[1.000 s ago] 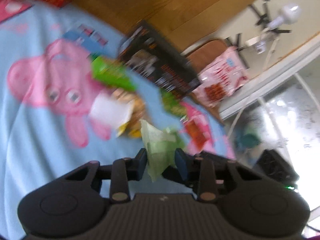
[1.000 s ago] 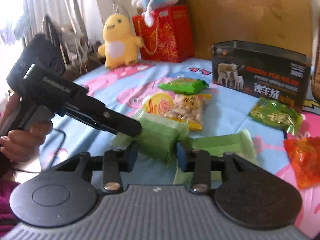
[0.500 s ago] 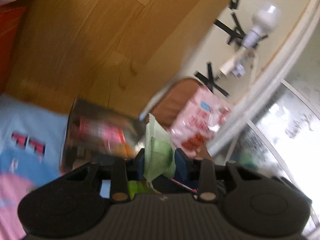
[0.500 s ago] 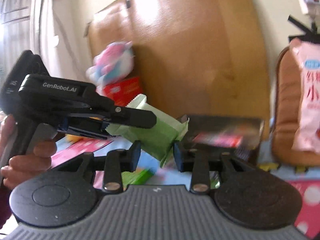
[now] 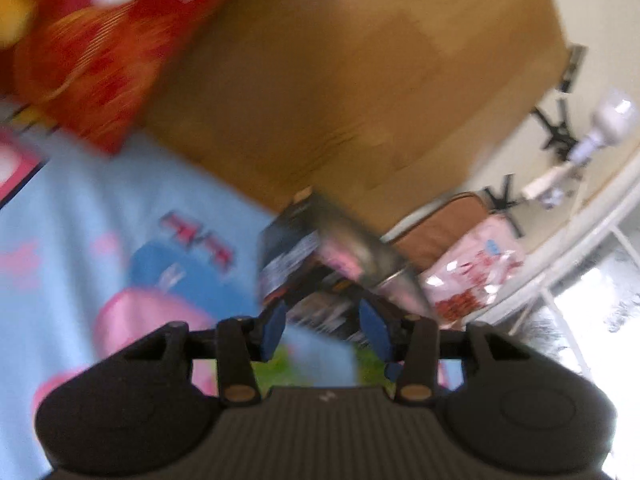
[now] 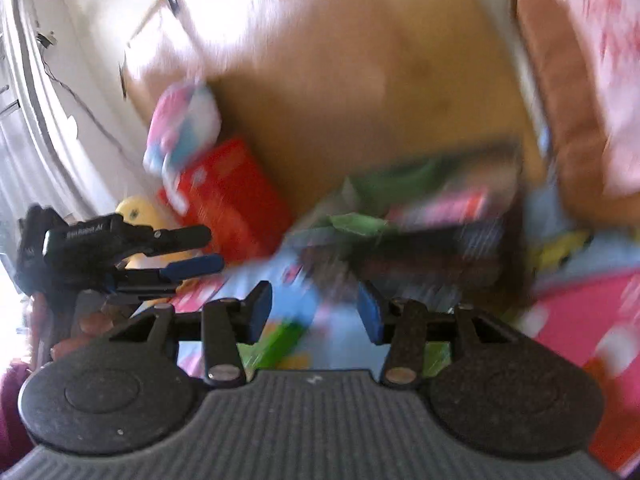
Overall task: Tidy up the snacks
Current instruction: 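Grasp the bright green snack packet with the left tool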
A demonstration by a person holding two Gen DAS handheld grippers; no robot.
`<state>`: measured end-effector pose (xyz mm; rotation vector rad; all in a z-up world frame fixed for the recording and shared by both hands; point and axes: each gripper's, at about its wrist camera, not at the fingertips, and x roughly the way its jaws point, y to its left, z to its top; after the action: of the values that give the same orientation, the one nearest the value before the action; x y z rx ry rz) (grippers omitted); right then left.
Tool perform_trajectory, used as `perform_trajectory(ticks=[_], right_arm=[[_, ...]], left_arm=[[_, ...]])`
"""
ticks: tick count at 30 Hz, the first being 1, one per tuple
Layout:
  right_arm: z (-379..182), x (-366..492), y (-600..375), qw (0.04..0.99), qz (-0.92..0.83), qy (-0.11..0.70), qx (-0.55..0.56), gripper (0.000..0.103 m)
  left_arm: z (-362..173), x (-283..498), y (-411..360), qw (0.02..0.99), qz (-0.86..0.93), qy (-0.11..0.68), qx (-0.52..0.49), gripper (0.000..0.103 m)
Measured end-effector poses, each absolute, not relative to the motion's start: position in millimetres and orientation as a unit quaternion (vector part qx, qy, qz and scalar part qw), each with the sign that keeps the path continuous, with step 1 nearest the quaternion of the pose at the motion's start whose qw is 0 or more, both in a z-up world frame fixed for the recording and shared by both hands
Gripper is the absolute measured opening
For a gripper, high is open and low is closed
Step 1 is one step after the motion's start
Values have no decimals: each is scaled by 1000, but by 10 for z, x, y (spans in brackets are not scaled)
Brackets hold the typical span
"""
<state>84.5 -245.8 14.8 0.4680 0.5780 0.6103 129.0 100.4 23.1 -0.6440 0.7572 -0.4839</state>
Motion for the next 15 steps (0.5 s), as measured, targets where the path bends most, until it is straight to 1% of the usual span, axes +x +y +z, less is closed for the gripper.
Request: perform_trajectory(ticks=[4,6,8,10,11,12,13,15], right_arm=[[69,934,-2132,857,324,328,230,51],[77,967,-1991,850,327,344,229,51],[84,1040,-1841,849,330,354,213,51],[71,1074,-1665,853,328,365,178,51],[51,1094,-1589,853,328,373,161,51],[25,1106,-1537,851,331,381,148,51],[26,1090,-1470,848,337,384,139,54],[67,1009,-1395,862,325,374,107,52]], left_arm=[[-55,1248,1136,831,-197,394,-340,43],[-128,1257,1158,819,-200,397,-362,54],[-173,1296,1120,819,-199,399,-361,54],[-290,1350,1064,809,-195,419,-362,47],[-359,1374,1031,800,-198,430,-369,36],[-384,1357,1004,802,-197,425,-372,35],[-370,1318,983,807,-195,423,-362,35],[-281,1250,946,817,-200,416,-347,35]])
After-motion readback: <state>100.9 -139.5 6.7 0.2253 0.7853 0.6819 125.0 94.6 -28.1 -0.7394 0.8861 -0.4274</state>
